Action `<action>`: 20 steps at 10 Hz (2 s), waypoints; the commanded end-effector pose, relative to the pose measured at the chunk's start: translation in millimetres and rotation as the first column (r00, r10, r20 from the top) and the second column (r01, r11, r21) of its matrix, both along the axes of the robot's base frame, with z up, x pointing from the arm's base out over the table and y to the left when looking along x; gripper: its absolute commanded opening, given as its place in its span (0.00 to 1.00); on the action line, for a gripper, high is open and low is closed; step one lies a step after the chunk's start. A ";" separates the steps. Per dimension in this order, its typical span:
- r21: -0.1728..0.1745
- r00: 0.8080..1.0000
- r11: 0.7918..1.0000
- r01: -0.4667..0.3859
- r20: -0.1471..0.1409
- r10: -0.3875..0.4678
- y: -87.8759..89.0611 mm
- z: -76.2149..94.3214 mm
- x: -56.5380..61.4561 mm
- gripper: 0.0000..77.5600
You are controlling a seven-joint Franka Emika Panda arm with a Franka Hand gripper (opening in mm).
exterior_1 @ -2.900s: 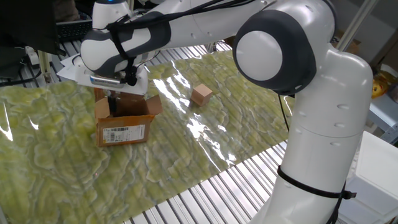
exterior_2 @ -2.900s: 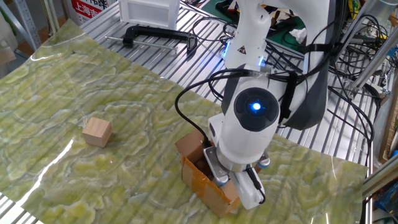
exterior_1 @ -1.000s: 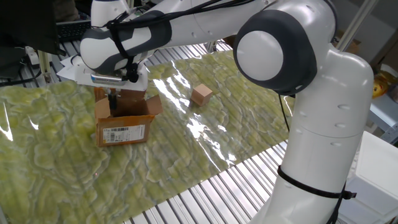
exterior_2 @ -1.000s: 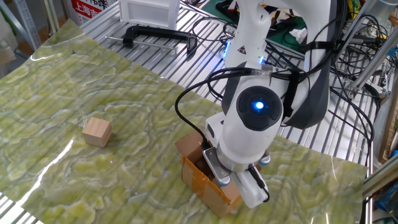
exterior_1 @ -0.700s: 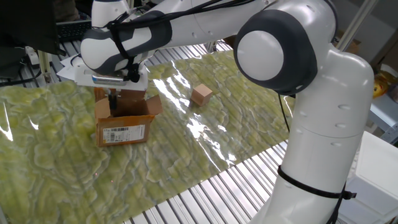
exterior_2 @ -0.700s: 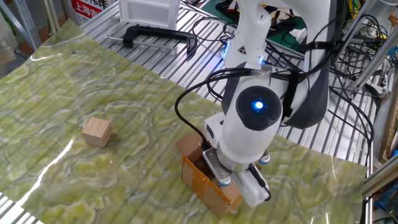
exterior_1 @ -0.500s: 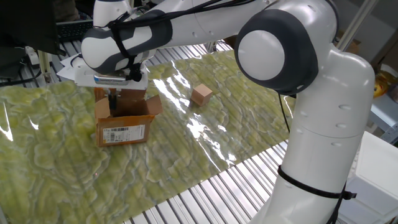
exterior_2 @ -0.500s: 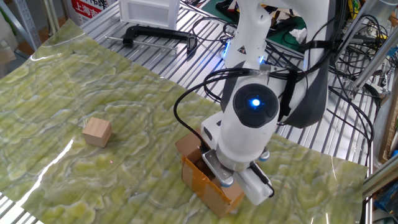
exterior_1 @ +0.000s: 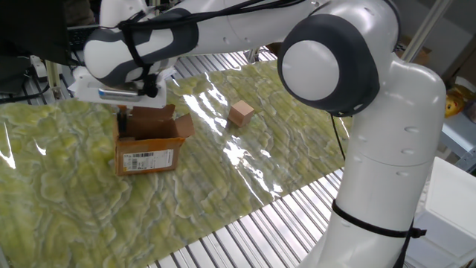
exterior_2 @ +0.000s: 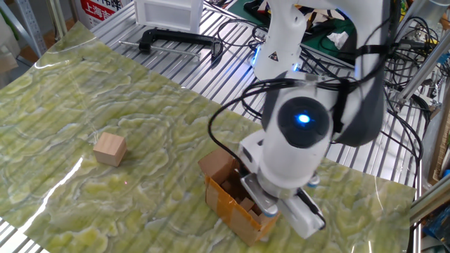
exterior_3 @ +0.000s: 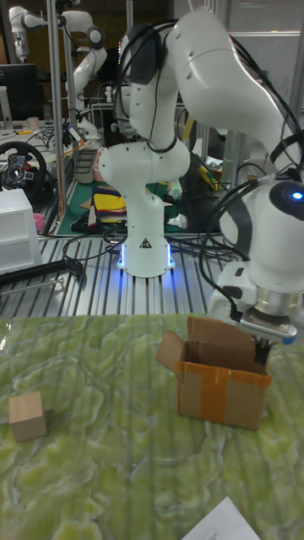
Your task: Open a box
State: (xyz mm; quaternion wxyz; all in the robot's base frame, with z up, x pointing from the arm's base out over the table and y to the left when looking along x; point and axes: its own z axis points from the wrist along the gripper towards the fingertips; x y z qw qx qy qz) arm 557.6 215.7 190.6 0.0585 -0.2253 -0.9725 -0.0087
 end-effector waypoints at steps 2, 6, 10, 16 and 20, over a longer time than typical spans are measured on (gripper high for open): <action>0.000 0.998 0.998 0.056 0.002 -0.056 22.6 3.8 0.3 0.00; -0.013 0.995 0.995 0.094 0.041 -0.093 40.3 -10.1 4.0 0.00; -0.033 0.994 0.995 0.097 0.063 -0.095 46.0 -28.1 9.6 0.00; -0.041 0.993 0.994 0.099 0.065 -0.096 47.7 -34.9 11.4 0.00; -0.039 0.994 0.994 0.098 0.054 -0.096 46.6 -31.2 10.9 0.00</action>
